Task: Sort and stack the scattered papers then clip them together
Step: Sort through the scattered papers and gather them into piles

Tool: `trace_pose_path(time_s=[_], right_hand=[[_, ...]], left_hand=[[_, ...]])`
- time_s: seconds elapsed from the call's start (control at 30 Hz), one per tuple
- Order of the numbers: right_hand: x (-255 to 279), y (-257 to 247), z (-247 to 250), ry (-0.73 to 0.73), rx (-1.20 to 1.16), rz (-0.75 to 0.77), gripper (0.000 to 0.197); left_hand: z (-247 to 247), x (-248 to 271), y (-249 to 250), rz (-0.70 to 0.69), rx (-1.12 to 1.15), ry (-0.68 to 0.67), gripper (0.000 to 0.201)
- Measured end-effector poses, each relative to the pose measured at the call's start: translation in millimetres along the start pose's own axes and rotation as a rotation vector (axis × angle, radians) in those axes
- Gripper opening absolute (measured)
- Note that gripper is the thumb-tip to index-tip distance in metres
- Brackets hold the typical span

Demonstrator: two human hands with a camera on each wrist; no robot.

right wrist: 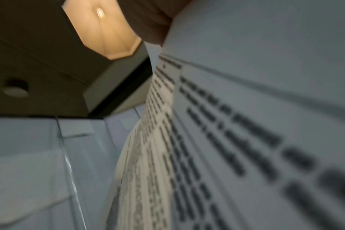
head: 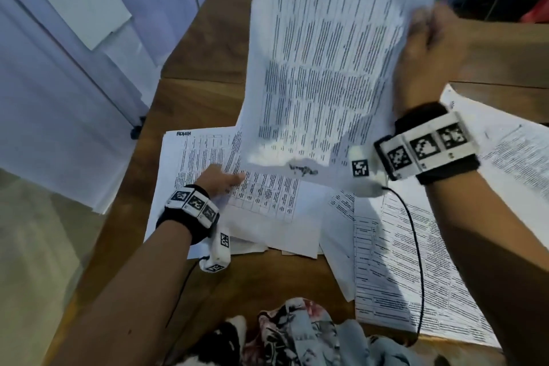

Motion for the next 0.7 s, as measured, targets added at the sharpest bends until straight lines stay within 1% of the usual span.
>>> trace_pose_path(time_s=[0.03, 0.07, 0.13, 0.17, 0.2, 0.23, 0.27, 0.3, 0.33, 0.37, 0.4, 0.43, 0.47, 0.5, 0.53, 0.57, 0.6, 0.63, 0.67, 0.7], right_hand=[[11, 15, -9, -0.063, 0.046, -0.038, 0.028], [25, 32, -21, -0.137, 0.085, -0.076, 0.025], [55, 70, -44, -0.295, 0.172, -0.202, 0.018], [71, 90, -51, -0.347, 0.212, -0.273, 0.019], [86, 107, -54, -0.382, 0.238, -0.339, 0.019], [100, 119, -56, -0.4, 0.252, -0.413, 0.017], [112, 129, -56, -0.405, 0.261, -0.482, 0.014], [122, 136, -55, -0.401, 0.263, -0.546, 0.015], [131, 140, -55, -0.403, 0.258, -0.592, 0.018], [139, 144, -56, -0.422, 0.245, -0.631, 0.018], [146, 145, -60, -0.476, 0.255, -0.655, 0.014], [153, 145, -66, -0.556, 0.28, -0.684, 0.018], [158, 146, -71, -0.644, 0.321, -0.709, 0.032], [159, 143, -76, -0.72, 0.396, -0.692, 0.048], [154, 135, -80, -0.776, 0.503, -0.604, 0.064], [145, 122, -86, -0.811, 0.607, -0.449, 0.078], [135, 103, -94, -0.831, 0.672, -0.259, 0.088], [126, 80, -102, -0.838, 0.703, -0.066, 0.092], [119, 55, -108, -0.835, 0.728, 0.117, 0.092], [112, 35, -112, -0.815, 0.745, 0.264, 0.083]], left_hand=[[-1, 6, 7, -0.025, 0.006, -0.022, 0.039], [-2, 12, 14, -0.061, 0.032, -0.042, 0.051], [-3, 12, 15, -0.052, 0.117, -0.059, 0.088], [-5, 10, 14, -0.025, 0.189, -0.066, 0.091], [-7, 10, 15, -0.016, 0.249, -0.074, 0.086], [-10, 11, 18, -0.03, 0.27, -0.103, 0.085], [-16, 12, 22, -0.062, 0.273, -0.158, 0.094], [-19, 15, 29, -0.122, 0.25, -0.209, 0.102], [-21, 17, 32, -0.165, 0.237, -0.23, 0.1], [-20, 15, 33, -0.181, 0.238, -0.221, 0.083], [-17, 13, 36, -0.207, 0.209, -0.177, 0.063], [-11, 9, 40, -0.238, 0.118, -0.1, 0.046], [-4, 8, 47, -0.279, -0.006, -0.011, 0.037], [2, 9, 58, -0.324, -0.139, 0.067, 0.032], [8, 14, 71, -0.366, -0.251, 0.133, 0.029], [13, 21, 87, -0.412, -0.335, 0.184, 0.025], [16, 29, 104, -0.46, -0.403, 0.222, 0.02], [18, 38, 120, -0.504, -0.469, 0.254, 0.018], [19, 48, 136, -0.56, -0.542, 0.296, 0.019], [20, 59, 154, -0.638, -0.596, 0.349, 0.021]])
Point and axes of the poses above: each hand's wrist, its own x-axis away from the middle knuckle, its own z-axis out of the back of the hand, y = z × x, the point moved 10 cm from there along -x, towards the middle knuckle, and after that the axes turned 1 degree about y, right-handed, at the moved point
